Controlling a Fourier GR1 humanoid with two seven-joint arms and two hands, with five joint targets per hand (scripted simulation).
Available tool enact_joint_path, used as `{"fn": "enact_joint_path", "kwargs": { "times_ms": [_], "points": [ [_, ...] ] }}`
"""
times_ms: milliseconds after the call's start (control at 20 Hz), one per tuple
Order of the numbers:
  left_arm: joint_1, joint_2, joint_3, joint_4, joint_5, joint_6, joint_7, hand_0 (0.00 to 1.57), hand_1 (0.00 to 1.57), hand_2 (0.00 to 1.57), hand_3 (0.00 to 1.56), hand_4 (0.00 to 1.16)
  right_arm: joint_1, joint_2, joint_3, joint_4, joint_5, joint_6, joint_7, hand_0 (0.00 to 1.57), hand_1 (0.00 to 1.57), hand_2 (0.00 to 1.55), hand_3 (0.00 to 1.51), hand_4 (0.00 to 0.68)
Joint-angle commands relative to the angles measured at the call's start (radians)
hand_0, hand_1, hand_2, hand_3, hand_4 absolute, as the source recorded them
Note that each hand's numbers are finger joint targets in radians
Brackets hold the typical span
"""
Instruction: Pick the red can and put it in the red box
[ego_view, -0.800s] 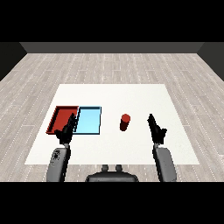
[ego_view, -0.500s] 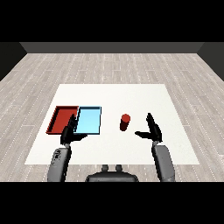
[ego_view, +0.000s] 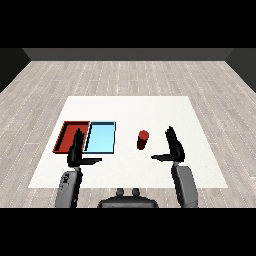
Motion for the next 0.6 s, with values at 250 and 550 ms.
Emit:
{"fn": "enact_joint_path", "kwargs": {
  "times_ms": [250,550],
  "points": [
    [-0.013,-0.018,-0.005,0.007,-0.011,0.012,-0.046,0.00,0.00,0.00,0.00,0.00,-0.027,0.001,-0.018,0.050,0.005,-0.007,-0.045,0.00,0.00,0.00,0.00,0.000],
    [-0.016,0.018,0.043,0.088,0.025,-0.045,-0.124,0.00,0.00,0.00,0.00,0.00,-0.026,0.042,0.009,0.104,0.024,-0.025,-0.088,0.00,0.00,0.00,0.00,0.000]
  ]
}}
